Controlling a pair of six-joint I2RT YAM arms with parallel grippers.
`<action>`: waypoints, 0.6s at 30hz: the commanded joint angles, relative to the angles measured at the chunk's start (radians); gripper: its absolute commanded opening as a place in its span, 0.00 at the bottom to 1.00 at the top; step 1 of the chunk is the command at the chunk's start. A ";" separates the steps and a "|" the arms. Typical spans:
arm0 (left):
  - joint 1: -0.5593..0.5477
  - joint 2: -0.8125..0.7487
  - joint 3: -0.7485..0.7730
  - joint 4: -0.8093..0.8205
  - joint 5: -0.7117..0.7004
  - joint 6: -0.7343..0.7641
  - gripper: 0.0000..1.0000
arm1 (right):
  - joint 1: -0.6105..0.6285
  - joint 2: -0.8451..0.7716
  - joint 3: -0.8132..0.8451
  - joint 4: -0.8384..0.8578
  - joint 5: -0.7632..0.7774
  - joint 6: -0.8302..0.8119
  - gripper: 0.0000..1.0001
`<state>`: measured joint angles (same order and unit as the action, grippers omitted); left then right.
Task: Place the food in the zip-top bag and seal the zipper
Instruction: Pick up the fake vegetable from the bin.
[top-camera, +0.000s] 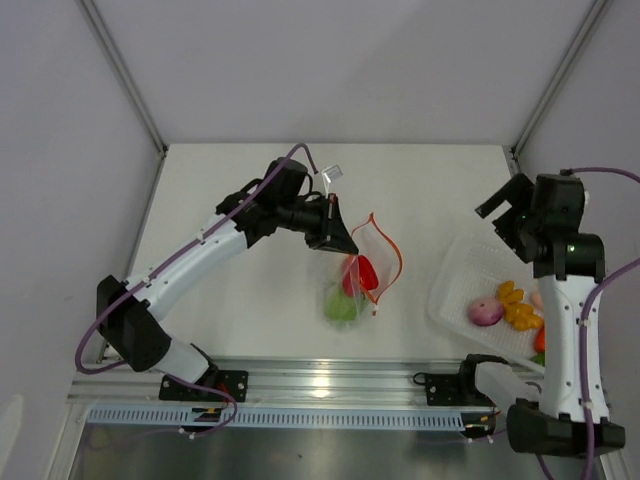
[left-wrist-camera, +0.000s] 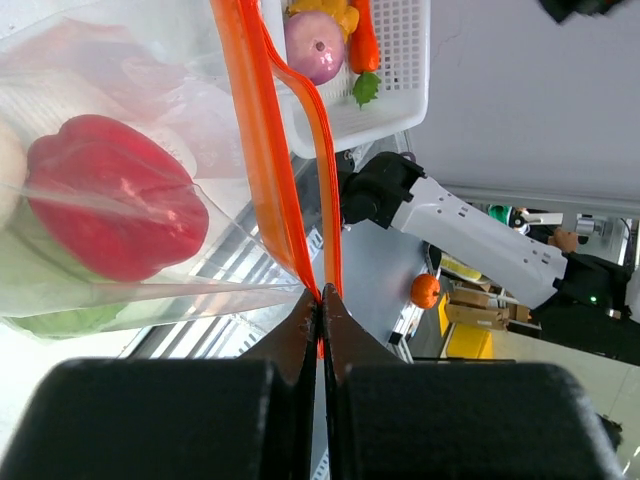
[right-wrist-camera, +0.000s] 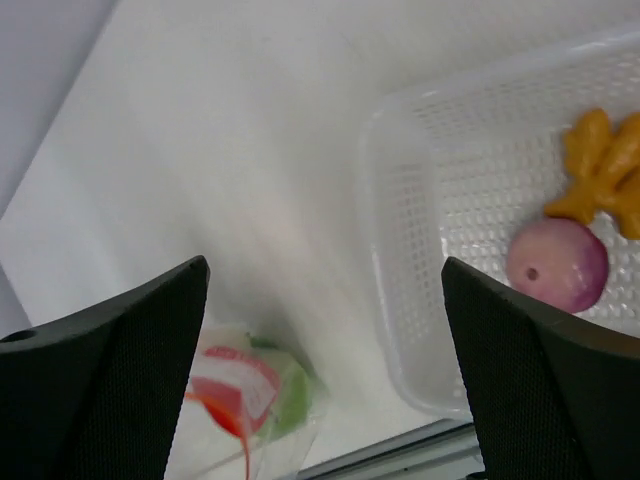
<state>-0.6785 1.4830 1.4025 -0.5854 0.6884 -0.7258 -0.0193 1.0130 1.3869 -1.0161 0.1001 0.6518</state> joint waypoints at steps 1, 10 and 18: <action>-0.004 -0.001 0.010 0.029 0.025 -0.008 0.01 | -0.244 0.064 -0.086 -0.121 -0.183 -0.032 0.99; -0.003 0.020 0.027 -0.001 0.025 0.011 0.01 | -0.399 0.076 -0.308 -0.009 0.039 0.011 0.97; -0.004 0.019 0.027 -0.014 0.025 0.020 0.01 | -0.403 0.108 -0.495 0.034 -0.059 0.045 0.86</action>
<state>-0.6788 1.5059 1.4029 -0.5896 0.6888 -0.7238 -0.4332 1.1336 0.9390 -1.0058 0.0628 0.6624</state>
